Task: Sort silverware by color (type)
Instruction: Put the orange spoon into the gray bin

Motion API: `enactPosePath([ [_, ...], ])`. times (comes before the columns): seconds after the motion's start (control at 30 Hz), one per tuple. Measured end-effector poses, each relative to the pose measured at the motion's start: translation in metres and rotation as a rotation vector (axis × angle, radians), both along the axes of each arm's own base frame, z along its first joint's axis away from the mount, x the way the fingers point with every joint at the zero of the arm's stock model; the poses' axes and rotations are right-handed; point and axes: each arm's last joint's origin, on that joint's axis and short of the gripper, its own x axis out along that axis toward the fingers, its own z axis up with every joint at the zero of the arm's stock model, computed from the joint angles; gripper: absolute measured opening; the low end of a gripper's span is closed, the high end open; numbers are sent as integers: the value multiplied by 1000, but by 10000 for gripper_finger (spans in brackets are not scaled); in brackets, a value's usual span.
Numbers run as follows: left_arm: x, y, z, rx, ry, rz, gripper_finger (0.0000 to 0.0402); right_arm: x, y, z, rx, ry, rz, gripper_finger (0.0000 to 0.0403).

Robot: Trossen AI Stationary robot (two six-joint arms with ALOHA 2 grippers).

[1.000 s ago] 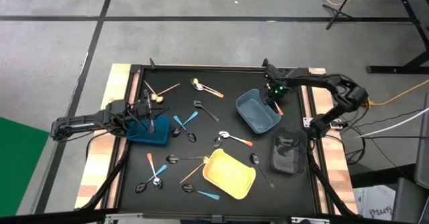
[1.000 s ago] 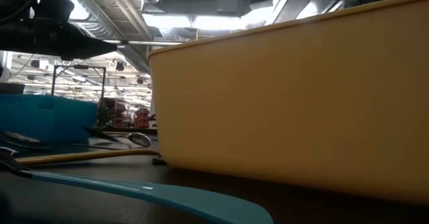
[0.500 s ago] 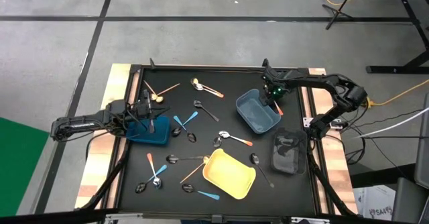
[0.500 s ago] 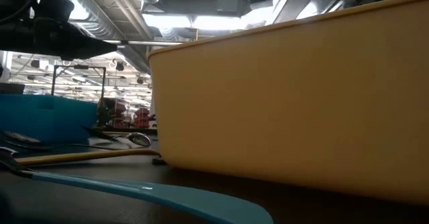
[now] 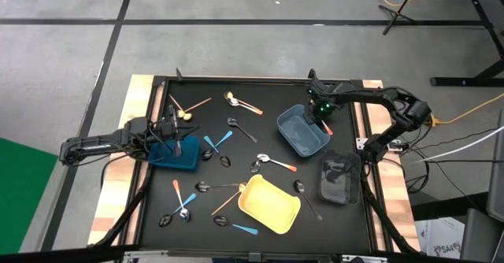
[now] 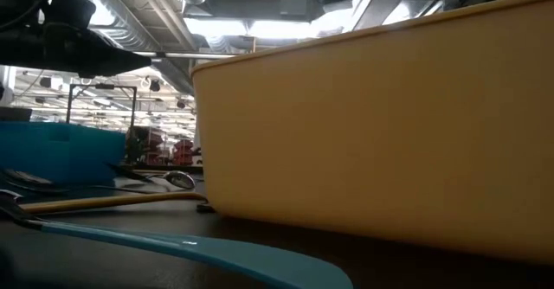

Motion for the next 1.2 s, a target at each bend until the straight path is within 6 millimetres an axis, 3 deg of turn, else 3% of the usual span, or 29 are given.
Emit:
enactPosePath([
  [0.13, 0, 0, 0, 0, 0, 0, 0, 0, 0, 0, -4, 5, -1, 4],
  [0.57, 0, 0, 0, 0, 0, 0, 0, -4, 2, 9, -43, 6, 45, 1],
  [0.97, 0, 0, 0, 0, 0, 0, 0, -17, 12, 48, -159, -60, 34, 0],
  [1.2, 0, 0, 0, 0, 1, 0, 0, -23, 23, 80, -177, -254, 62, 0],
])
